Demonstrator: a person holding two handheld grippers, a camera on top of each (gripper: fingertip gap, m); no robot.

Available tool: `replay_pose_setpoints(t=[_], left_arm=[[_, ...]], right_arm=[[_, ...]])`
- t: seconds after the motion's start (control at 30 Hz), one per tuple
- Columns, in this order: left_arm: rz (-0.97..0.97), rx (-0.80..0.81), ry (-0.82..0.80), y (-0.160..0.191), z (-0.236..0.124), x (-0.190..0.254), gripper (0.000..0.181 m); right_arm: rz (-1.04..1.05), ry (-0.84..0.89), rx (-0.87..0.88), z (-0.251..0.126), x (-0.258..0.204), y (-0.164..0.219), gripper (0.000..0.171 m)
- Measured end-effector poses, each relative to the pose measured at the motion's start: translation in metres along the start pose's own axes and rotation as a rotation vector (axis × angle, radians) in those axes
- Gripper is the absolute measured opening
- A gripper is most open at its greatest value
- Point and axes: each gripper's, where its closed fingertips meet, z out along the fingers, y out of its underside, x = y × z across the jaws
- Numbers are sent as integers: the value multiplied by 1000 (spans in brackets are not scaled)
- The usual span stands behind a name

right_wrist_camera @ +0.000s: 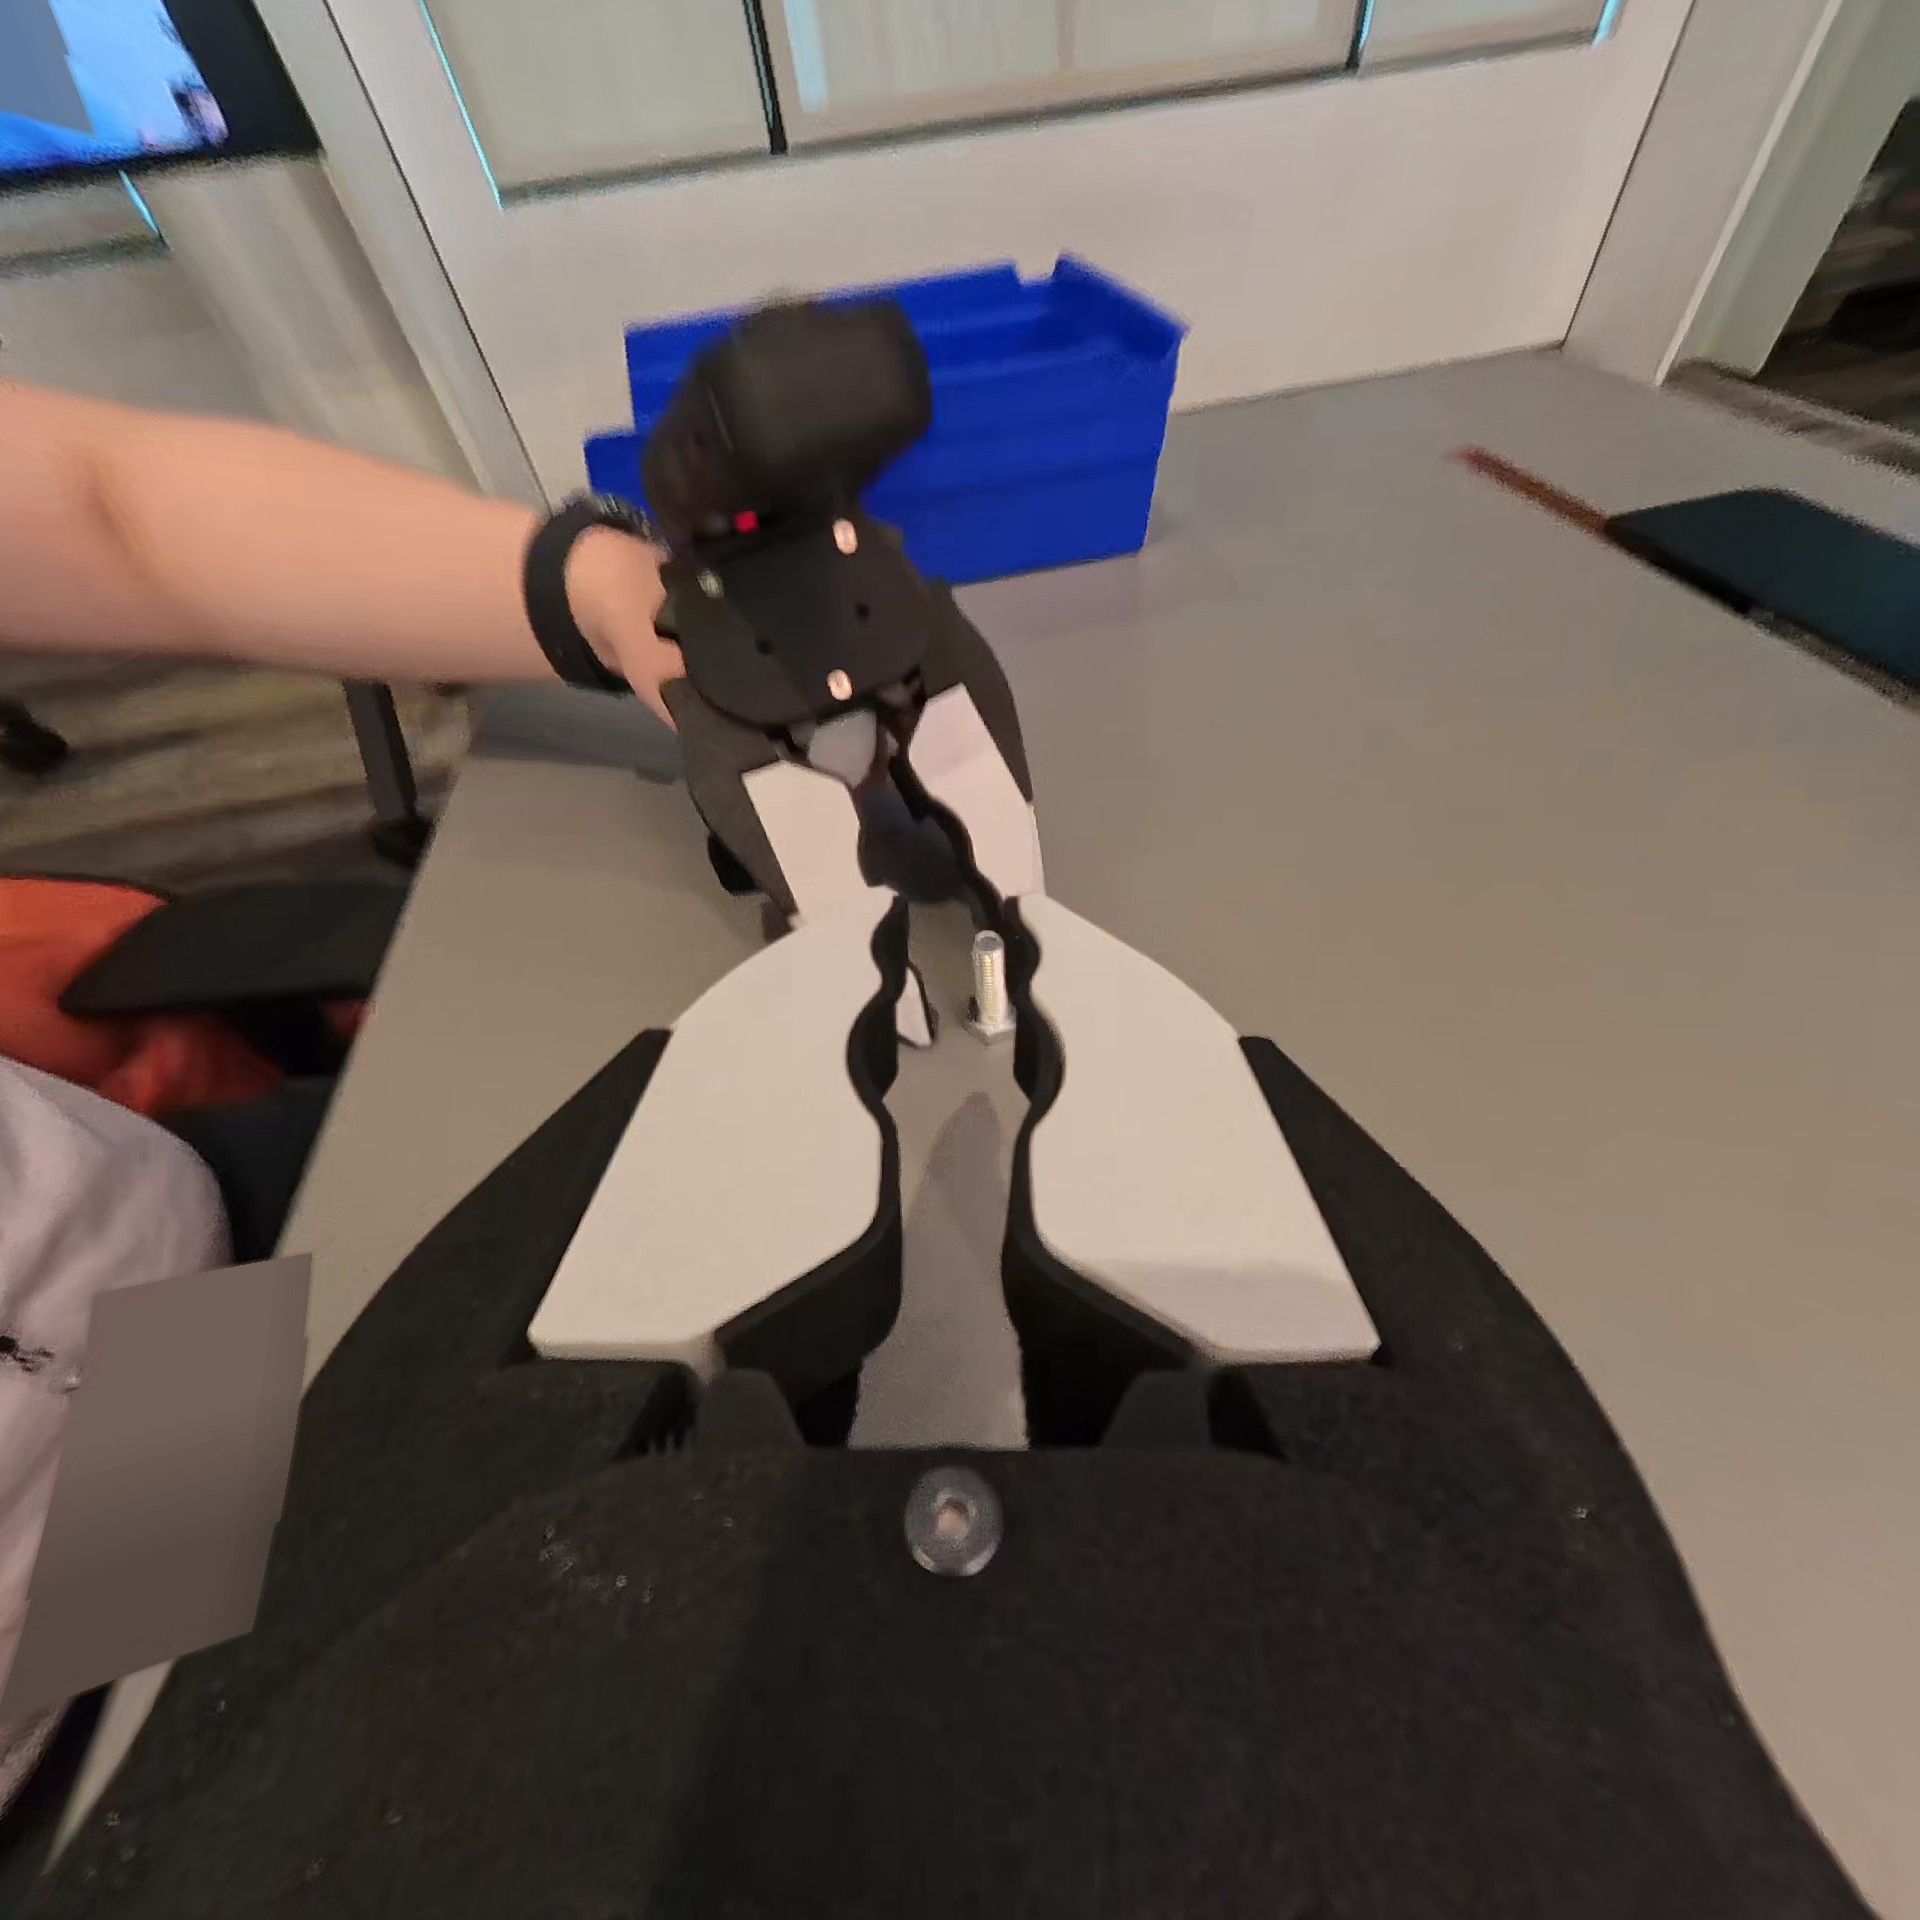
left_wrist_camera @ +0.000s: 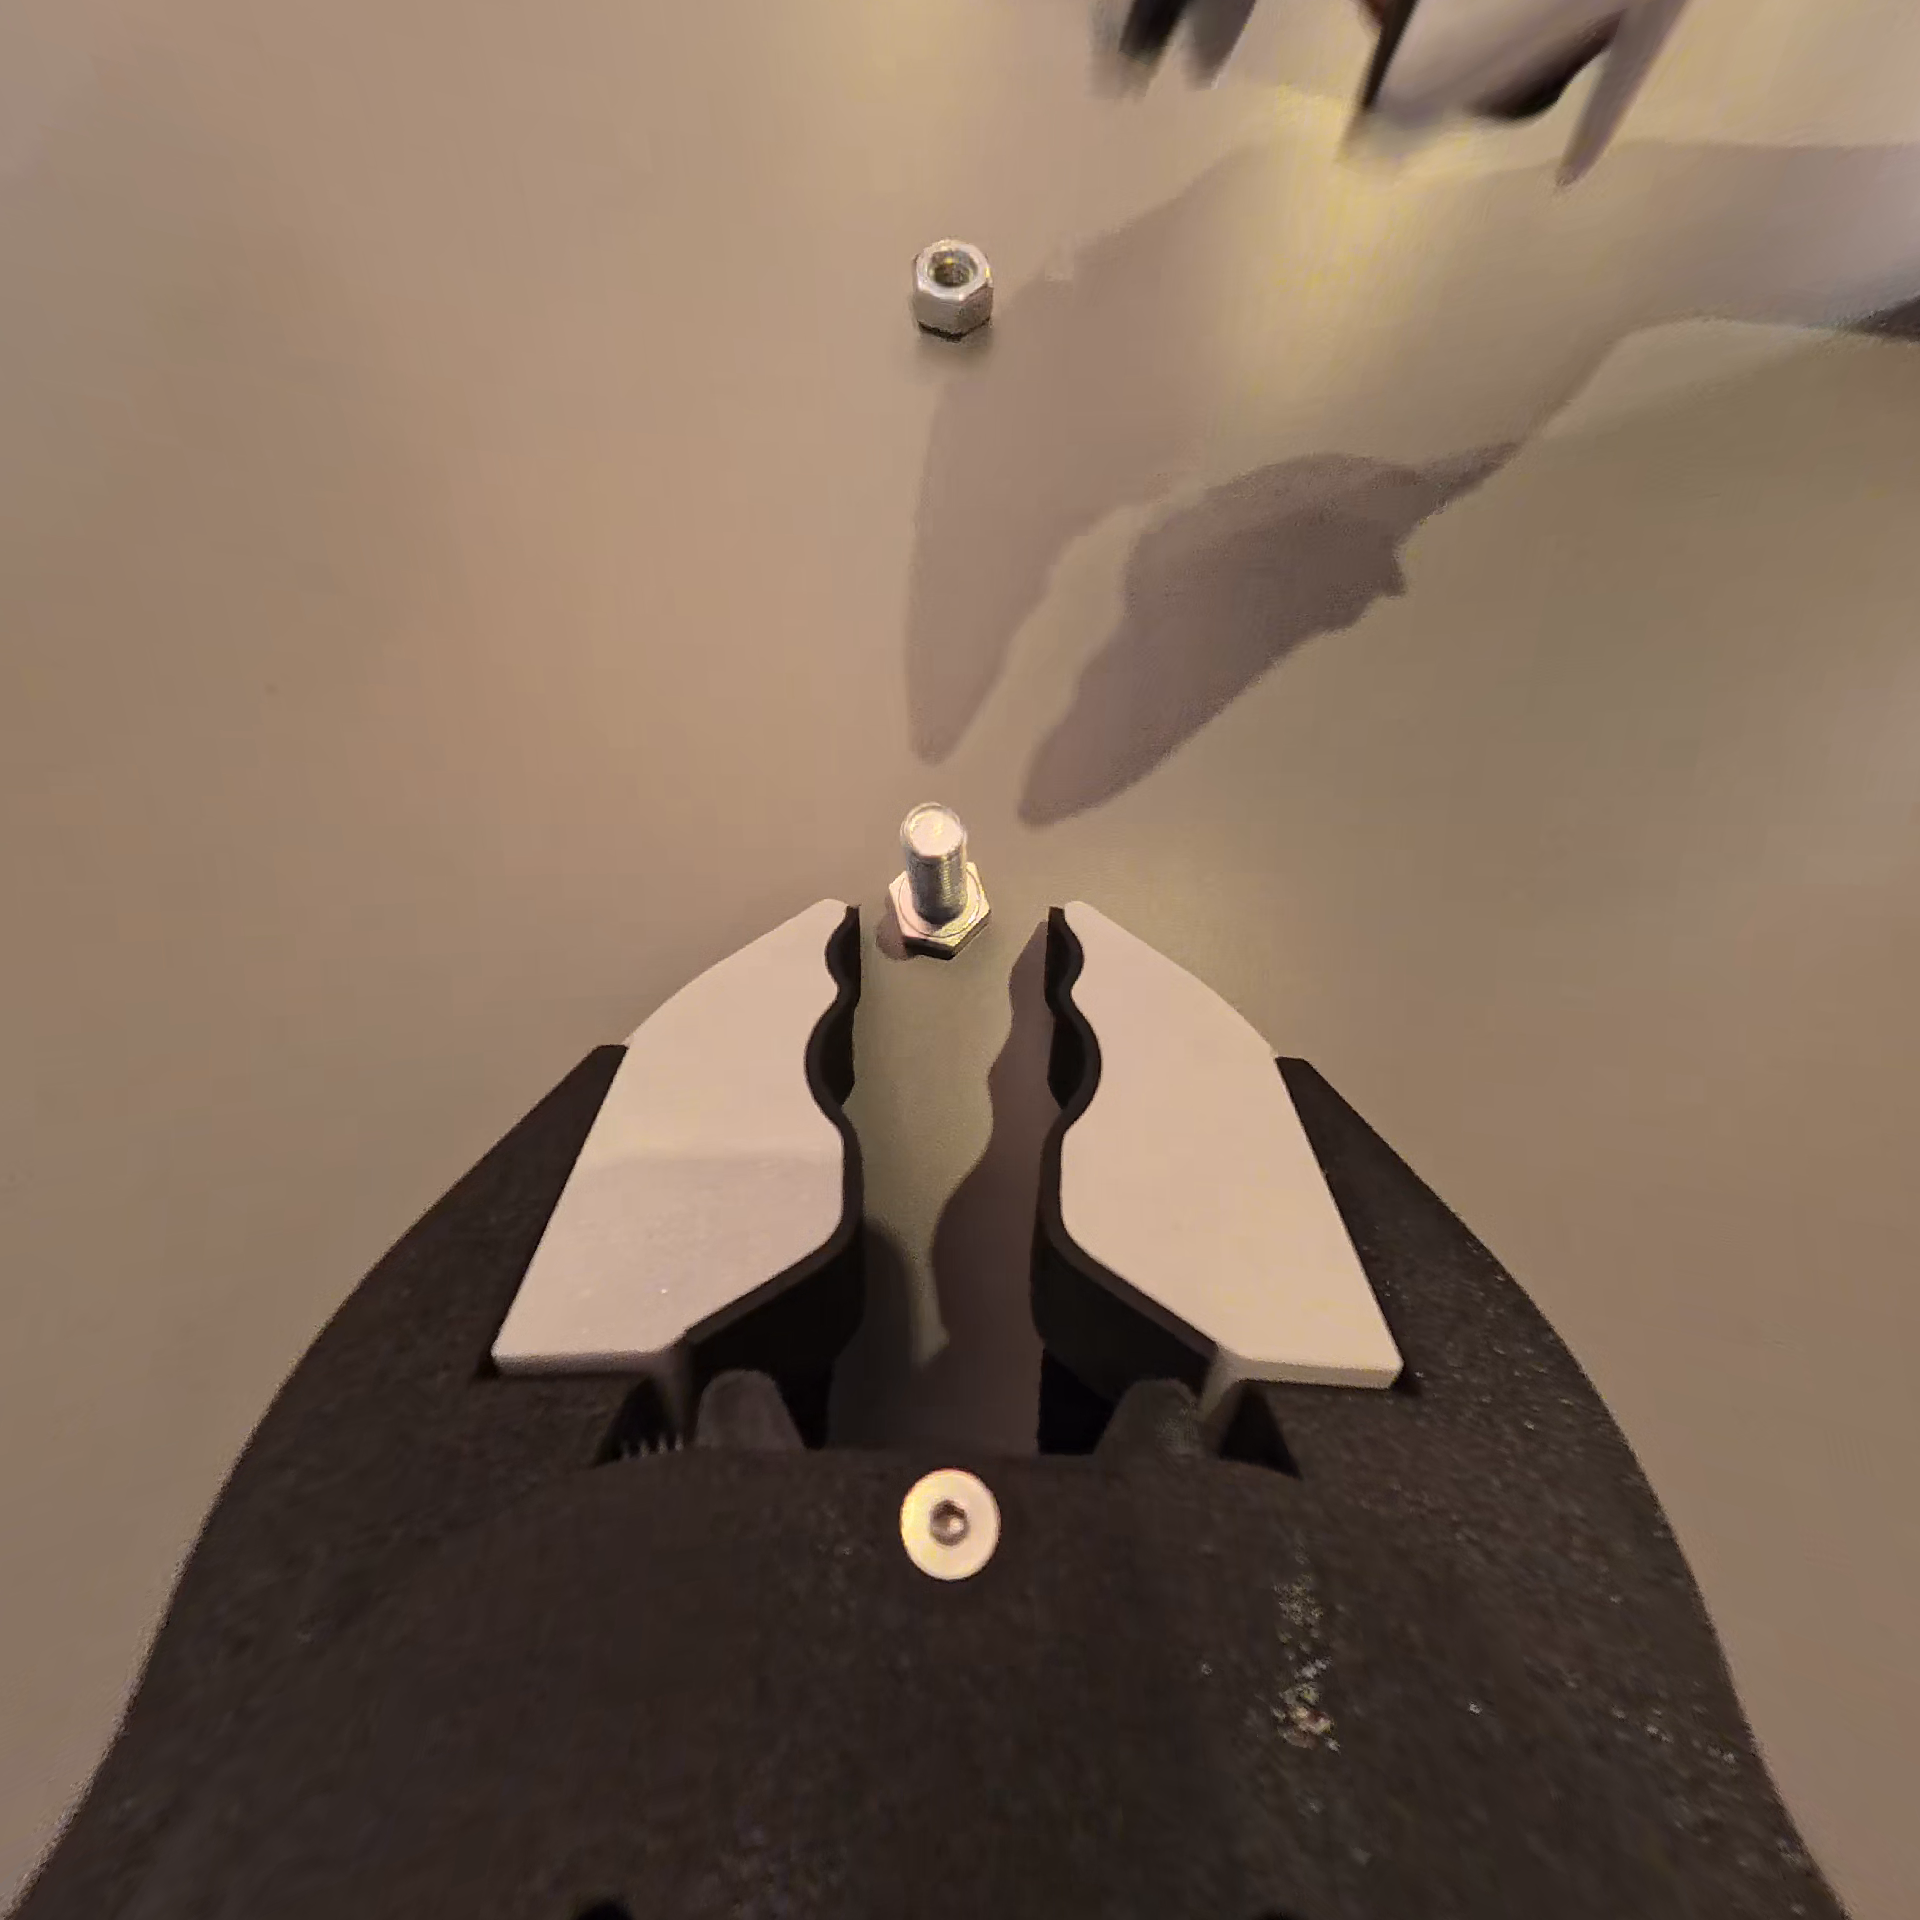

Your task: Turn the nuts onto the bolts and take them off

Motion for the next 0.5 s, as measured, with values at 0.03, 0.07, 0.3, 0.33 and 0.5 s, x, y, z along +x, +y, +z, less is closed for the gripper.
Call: replay_pose_setpoints(t=[0.03, 0.07, 0.3, 0.33, 0.5], left_arm=[[-5, 10, -4, 0, -1, 0, 34], [-13, 16, -8, 0, -3, 0, 34], [-46, 43, -30, 3, -26, -1, 33], [-47, 46, -30, 4, -29, -1, 33], [-45, 63, -39, 6, -40, 0, 31]], right_arm=[[-26, -4, -50, 11, 1, 9, 17], [-58, -18, -96, 21, 2, 17, 18], [-167, -93, -282, 61, 10, 45, 23], [-171, -106, -300, 63, 9, 49, 23], [-211, -109, -345, 70, 10, 59, 15]])
